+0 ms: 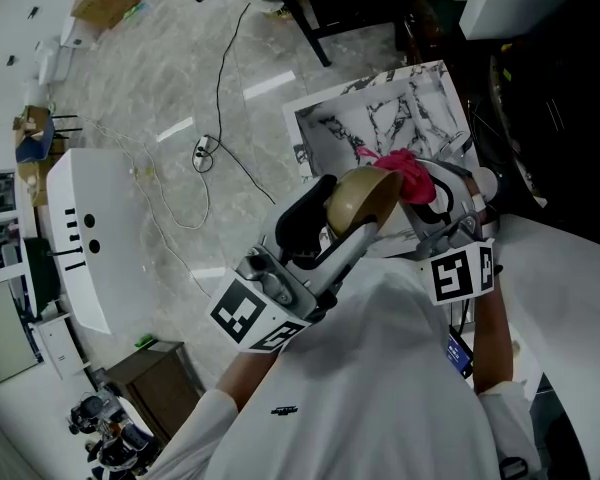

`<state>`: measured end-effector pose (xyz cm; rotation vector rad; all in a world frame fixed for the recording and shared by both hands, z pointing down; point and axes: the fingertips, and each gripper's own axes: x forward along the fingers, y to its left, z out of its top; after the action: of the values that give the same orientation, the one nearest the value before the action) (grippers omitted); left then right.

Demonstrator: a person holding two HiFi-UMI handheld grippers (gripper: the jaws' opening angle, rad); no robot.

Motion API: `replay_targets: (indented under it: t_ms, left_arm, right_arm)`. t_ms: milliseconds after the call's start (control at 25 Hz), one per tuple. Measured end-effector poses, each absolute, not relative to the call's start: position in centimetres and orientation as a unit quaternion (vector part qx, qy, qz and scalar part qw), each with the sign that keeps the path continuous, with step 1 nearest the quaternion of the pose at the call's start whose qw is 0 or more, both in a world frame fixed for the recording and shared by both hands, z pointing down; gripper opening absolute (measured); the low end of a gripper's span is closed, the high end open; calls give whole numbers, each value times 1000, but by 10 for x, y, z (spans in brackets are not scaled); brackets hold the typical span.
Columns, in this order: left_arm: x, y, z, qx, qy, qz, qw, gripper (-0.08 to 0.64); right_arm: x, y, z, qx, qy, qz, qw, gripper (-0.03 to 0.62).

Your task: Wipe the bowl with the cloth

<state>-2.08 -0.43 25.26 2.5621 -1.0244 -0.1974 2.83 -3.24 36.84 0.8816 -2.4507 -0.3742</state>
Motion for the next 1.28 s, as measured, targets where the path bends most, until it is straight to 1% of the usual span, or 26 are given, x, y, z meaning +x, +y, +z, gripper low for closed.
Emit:
replay_targets:
  t_ms: [640,920,1280]
  left_arm:
    - [-25,-12,258,901,-393,-75,167,267]
    - [-25,-19,255,896,-404,-87,160,267]
    - [-26,-24,262,894,-413,-79,158,268]
  right_arm:
    - [6,-2,387,284,-918,-110,253,149]
    - [-8,16,385,256,-932,-94,237,149]
    - [-24,43,387,209,-942,-112,237,147]
